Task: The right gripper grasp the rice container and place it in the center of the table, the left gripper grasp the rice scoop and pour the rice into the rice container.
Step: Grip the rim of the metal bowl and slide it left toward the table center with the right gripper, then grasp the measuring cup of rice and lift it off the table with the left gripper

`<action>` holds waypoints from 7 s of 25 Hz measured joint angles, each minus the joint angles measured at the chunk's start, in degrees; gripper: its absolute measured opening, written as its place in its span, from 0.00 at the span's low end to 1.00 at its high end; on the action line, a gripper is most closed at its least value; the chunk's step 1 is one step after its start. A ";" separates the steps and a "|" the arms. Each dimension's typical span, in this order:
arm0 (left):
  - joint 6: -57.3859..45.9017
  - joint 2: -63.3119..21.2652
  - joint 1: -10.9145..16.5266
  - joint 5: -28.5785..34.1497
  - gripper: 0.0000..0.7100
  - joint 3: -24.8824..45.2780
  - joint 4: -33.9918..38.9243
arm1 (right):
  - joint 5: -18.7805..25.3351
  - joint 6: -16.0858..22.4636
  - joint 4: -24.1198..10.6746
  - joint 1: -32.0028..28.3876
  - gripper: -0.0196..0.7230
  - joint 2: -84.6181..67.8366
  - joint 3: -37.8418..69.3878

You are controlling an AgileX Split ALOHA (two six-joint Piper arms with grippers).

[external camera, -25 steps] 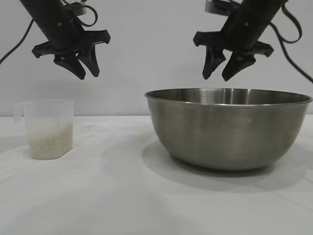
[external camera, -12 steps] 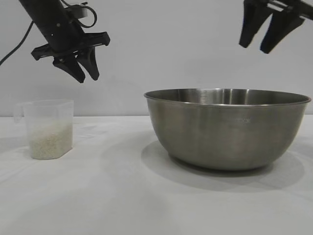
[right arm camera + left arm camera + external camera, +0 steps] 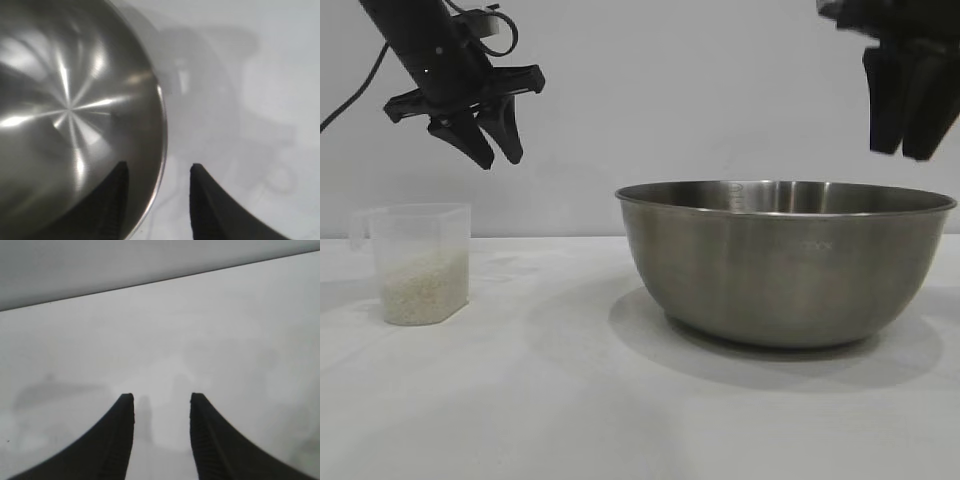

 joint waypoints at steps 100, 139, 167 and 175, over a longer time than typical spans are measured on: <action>1.52 -6.82 0.00 1.49 0.31 0.00 0.98 | 1.39 25.52 -14.83 11.20 0.37 -111.97 56.64; -2.12 -39.66 0.00 -56.66 0.31 72.69 9.51 | 0.55 25.52 -14.83 11.20 0.37 -111.97 57.03; -11.20 -16.09 0.00 -80.43 0.31 72.59 21.44 | 0.55 25.52 -14.83 11.20 0.37 -111.97 57.03; -13.72 -15.86 0.00 -81.07 0.31 72.59 28.20 | 0.55 25.52 -14.83 11.20 0.37 -111.97 57.03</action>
